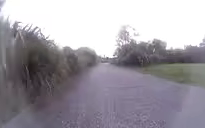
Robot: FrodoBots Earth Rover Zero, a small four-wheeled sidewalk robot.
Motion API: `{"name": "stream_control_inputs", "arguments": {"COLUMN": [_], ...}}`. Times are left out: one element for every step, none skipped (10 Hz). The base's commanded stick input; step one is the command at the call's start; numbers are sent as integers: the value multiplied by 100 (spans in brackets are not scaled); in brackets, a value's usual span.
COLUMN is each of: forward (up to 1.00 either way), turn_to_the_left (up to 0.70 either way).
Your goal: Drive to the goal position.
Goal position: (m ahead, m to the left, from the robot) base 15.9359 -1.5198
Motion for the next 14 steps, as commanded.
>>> {"name": "stream_control_inputs", "arguments": {"forward": [85, 85, 85, 85, 85, 85, 85, 85, 85, 85, 85, 85, 85, 85], "turn_to_the_left": [0, 0, 0, 0, 0, -13, -25, -34, -34, -34, -30, -19, -8, 0]}}
